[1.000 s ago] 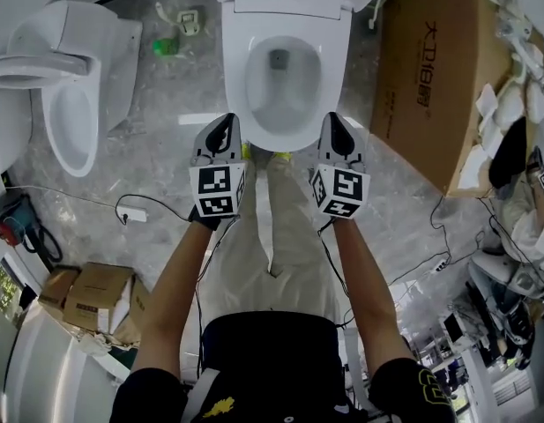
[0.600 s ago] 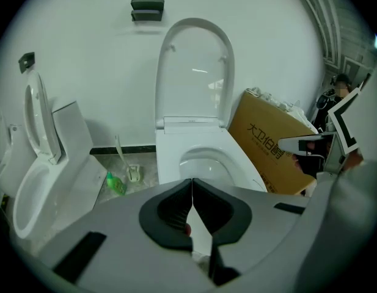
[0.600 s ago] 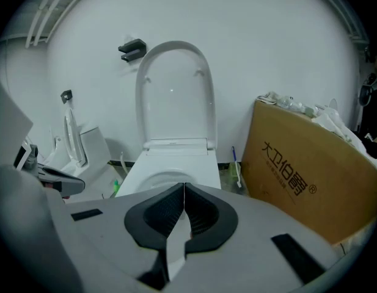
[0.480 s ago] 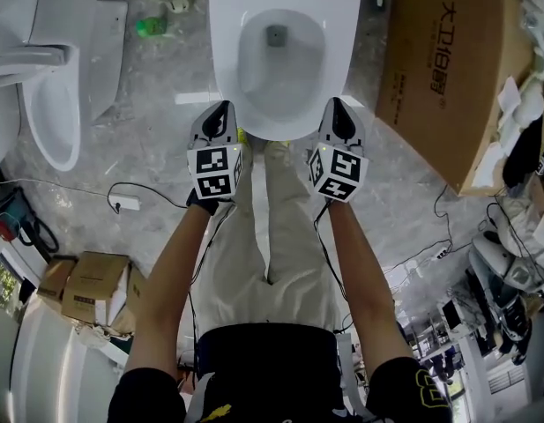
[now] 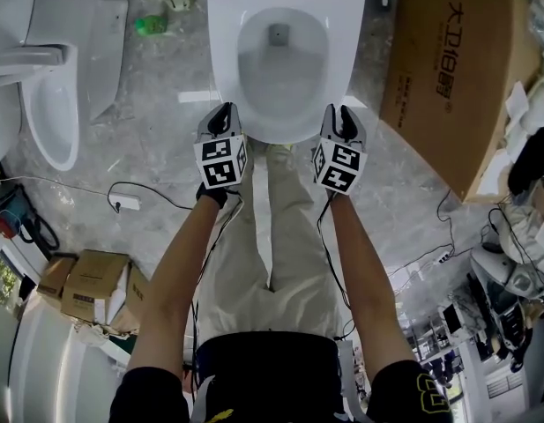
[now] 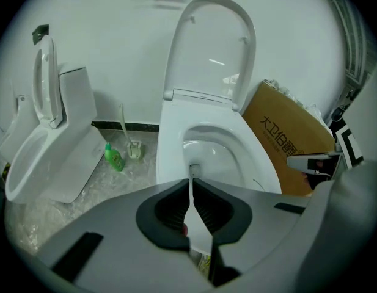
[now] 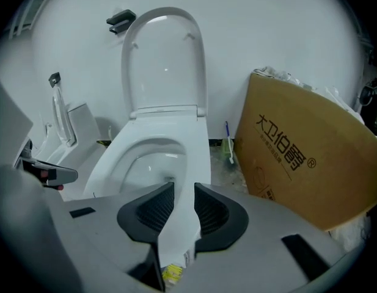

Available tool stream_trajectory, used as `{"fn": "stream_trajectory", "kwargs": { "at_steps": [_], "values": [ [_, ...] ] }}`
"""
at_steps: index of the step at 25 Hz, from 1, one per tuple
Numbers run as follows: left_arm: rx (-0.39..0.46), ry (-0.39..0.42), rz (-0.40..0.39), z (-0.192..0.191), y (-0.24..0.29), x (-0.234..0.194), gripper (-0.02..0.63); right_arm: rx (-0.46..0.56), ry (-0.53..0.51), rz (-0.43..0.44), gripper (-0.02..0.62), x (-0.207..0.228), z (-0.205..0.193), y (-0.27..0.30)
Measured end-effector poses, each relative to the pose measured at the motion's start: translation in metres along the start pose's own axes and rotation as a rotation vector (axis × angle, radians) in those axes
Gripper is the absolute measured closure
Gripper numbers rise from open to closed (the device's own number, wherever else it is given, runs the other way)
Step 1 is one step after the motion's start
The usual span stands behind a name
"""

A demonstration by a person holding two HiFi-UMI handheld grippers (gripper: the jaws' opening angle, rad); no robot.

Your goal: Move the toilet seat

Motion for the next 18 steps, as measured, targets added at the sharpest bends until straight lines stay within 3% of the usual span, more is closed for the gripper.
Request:
{"fn": "stream_trajectory", "kwargs": {
  "at_steps": [3, 5, 11, 14, 18],
  "values": [
    [-0.009, 0.013, 0.016, -0.006, 0.009, -0.004, 0.572, -0.03, 0.016, -0.006, 0.422, 0.004, -0.013, 0.011],
    [-0.025, 0.011, 0.024, -0.011, 0.016, -0.005, 0.475, -0.05, 0.039, -0.004, 0.359, 0.006, -0.022, 0.018],
    [-0.094, -0.001, 0.038, -0.029, 0.029, -0.003, 0.338, -0.114, 0.073, -0.005, 0.263, 0.005, -0.047, 0.031],
    [-0.145, -0.02, 0.044, -0.042, 0.034, -0.003, 0.295, -0.154, 0.089, 0.01, 0.244, 0.002, -0.059, 0.037],
    [-0.215, -0.013, 0.059, -0.06, 0.04, -0.005, 0.29, -0.188, 0.132, -0.003, 0.244, 0.002, -0.068, 0.042]
  ]
}}
Point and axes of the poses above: the fingertips, and each gripper's own axes: y forward along the fingers, x to its right, z out of its top, the point moved 2 cm from there along -y, backward along the fingers, and after that the axes turned 5 degrees about x, right-handed, at the moved point
